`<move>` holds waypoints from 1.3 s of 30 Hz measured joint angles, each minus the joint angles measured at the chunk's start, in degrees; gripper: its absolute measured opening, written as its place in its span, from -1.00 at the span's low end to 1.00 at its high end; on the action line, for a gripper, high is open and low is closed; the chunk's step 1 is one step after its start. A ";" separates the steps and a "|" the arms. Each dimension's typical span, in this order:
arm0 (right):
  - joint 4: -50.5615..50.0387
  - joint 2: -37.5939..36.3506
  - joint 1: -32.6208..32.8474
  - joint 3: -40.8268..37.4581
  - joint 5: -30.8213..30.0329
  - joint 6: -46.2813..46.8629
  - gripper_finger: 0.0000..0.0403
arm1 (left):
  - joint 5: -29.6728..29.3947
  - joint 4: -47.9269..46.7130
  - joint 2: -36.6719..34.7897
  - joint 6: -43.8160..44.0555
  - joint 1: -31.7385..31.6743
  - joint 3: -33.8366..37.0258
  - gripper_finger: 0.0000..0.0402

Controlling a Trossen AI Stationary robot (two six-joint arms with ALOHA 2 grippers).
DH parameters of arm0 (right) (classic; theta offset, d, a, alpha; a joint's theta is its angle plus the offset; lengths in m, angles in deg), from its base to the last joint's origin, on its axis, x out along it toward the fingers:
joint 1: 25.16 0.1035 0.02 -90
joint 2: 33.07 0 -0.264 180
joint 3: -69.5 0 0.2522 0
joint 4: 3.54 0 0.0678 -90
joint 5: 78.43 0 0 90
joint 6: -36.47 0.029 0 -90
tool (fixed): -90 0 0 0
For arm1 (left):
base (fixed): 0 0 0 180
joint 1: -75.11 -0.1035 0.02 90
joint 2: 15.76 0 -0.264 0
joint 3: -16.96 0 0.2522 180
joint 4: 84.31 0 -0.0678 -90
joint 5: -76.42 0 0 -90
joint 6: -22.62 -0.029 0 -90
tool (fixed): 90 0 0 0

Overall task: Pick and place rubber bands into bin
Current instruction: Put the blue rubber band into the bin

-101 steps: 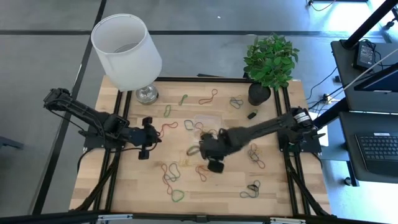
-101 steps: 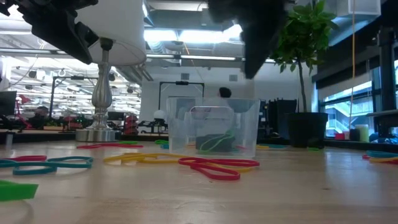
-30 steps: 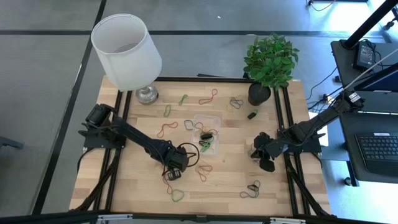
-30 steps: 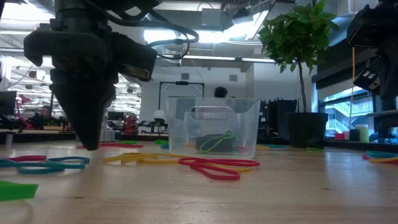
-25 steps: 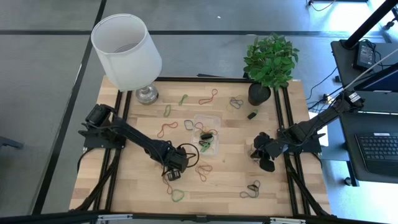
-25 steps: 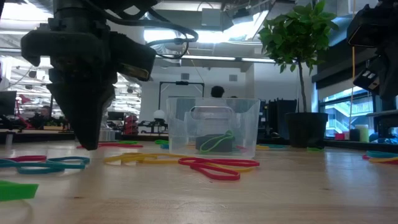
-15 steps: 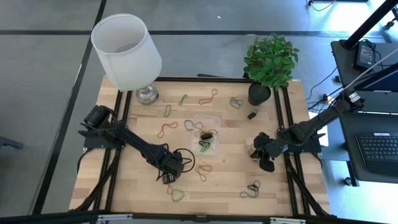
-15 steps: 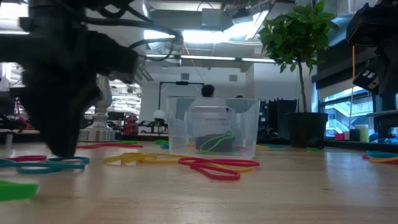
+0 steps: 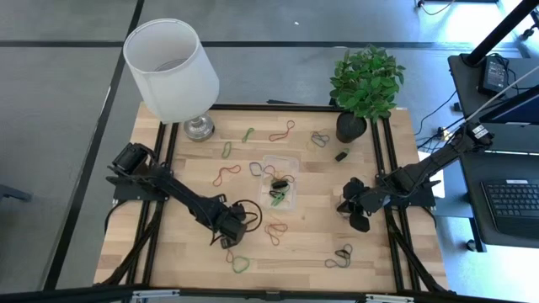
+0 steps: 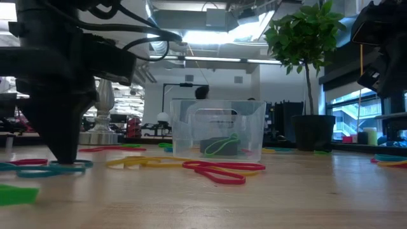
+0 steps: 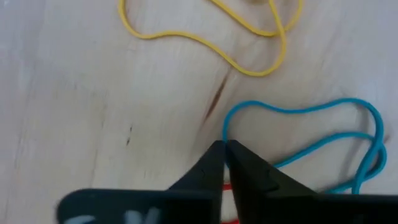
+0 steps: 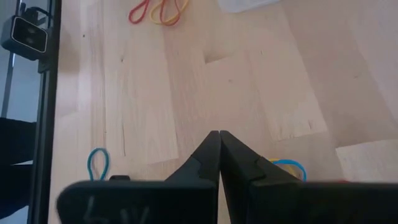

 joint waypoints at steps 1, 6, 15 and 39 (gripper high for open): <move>0.00 0.00 0.00 0.00 0.00 0.00 -0.94 | -0.03 0.23 0.02 0.74 -0.02 0.00 -0.96; 0.05 0.00 0.00 0.00 0.00 0.11 -0.94 | -0.88 -1.98 -0.54 3.25 -0.02 -1.70 -0.99; 0.67 0.00 0.00 0.00 0.02 0.00 -0.94 | -4.69 -12.31 -2.74 0.55 0.02 -10.77 -0.99; 6.74 1.45 0.00 0.02 -2.81 1.70 -0.94 | -22.01 -20.00 -4.57 -31.28 -9.79 -39.69 -0.99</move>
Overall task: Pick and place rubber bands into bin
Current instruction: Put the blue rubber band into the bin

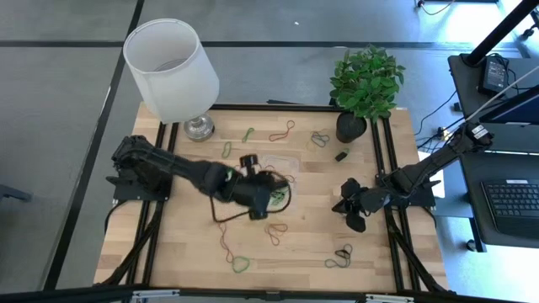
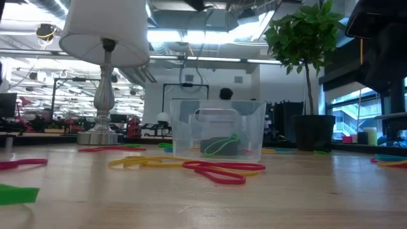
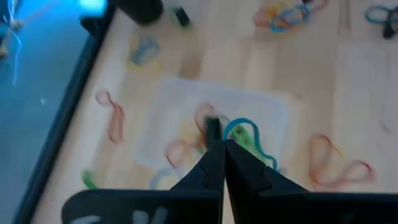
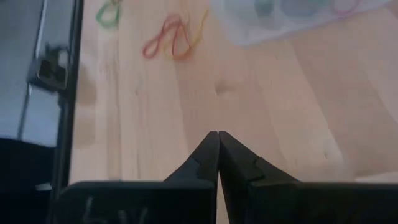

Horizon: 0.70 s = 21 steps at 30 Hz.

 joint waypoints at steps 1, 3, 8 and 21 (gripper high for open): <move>0.18 0.04 0.00 0.00 -0.43 0.13 -0.94 | 0.04 0.29 0.00 -2.30 -1.21 -0.63 -0.99; 0.23 0.23 0.00 0.00 -0.60 0.26 -0.94 | 0.35 2.42 0.02 -6.46 -3.43 -1.44 -0.99; 0.56 1.23 0.00 0.00 -0.75 3.32 -0.94 | 6.90 6.93 0.41 -13.10 -7.89 -1.62 -0.99; 1.29 5.82 0.00 0.00 -2.59 6.21 -0.94 | 14.14 2.46 9.77 -15.53 -9.25 -1.51 -0.99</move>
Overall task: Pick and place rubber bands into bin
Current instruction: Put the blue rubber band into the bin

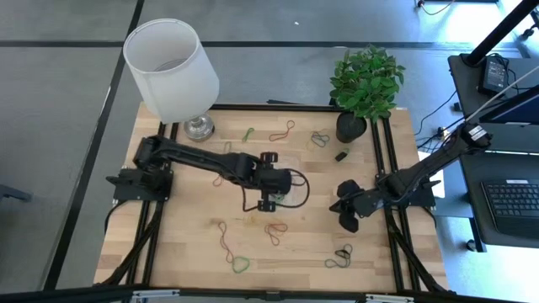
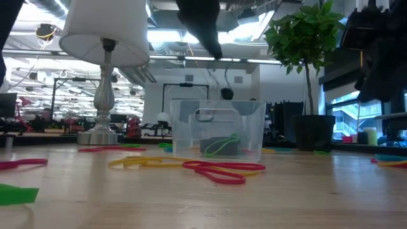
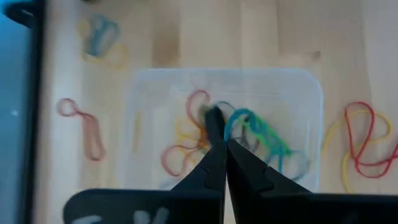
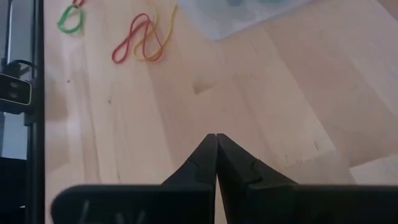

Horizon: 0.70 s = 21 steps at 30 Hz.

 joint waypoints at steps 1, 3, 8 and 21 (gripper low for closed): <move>0.04 0.22 0.00 0.00 0.00 -0.04 -0.94 | 0.26 0.18 0.95 0.43 0.02 0.00 -0.99; 0.36 0.83 0.01 0.00 0.02 -0.06 -0.94 | 1.90 -0.17 2.95 0.96 0.00 0.00 -0.99; 0.19 1.44 0.02 0.00 0.04 -0.14 -0.94 | 4.69 -0.67 7.37 3.09 0.04 0.00 -0.99; 0.32 1.38 0.02 0.00 0.24 -1.59 -0.94 | 4.50 -0.70 13.24 14.27 1.12 0.00 -0.89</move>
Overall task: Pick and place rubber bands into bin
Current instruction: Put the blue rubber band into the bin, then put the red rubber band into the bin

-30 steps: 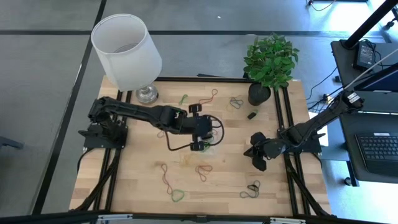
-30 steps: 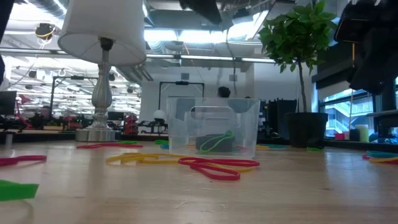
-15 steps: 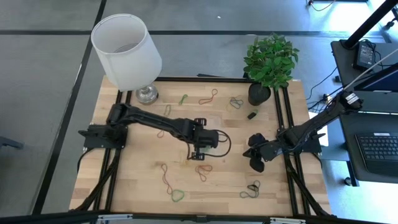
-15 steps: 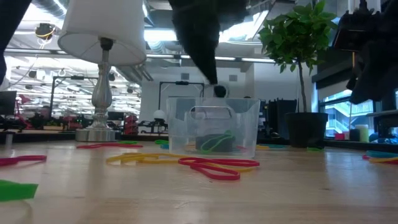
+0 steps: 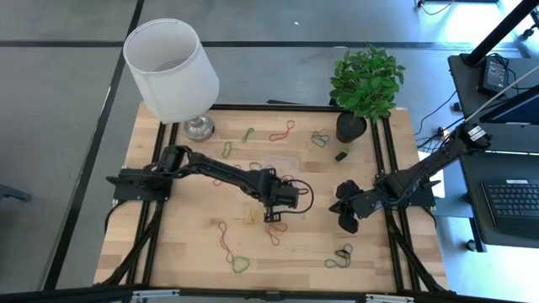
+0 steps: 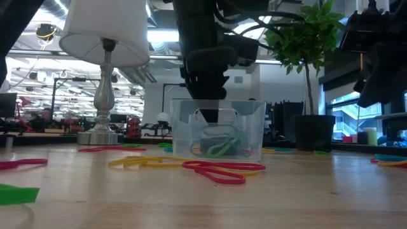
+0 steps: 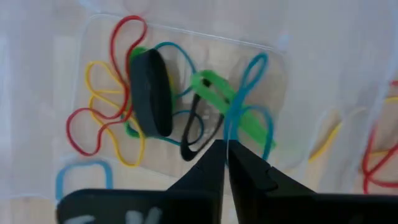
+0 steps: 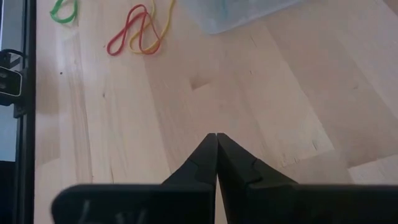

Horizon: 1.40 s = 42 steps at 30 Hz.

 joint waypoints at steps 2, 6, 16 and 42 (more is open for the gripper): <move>0.00 0.00 0.00 0.00 0.02 -0.16 -0.94 | -0.36 0.08 0.00 0.21 0.14 0.00 -0.82; 0.02 0.00 0.00 0.00 0.04 -0.16 -0.94 | -0.60 -0.01 -0.90 1.91 0.40 0.00 -0.64; 0.05 -0.02 0.00 0.00 0.05 -0.16 -0.94 | -2.29 -0.39 -9.46 8.37 0.95 -0.04 -0.44; -0.81 -0.02 0.02 0.00 0.04 -1.86 -0.94 | -7.90 -18.70 -15.76 62.88 20.11 0.00 -0.93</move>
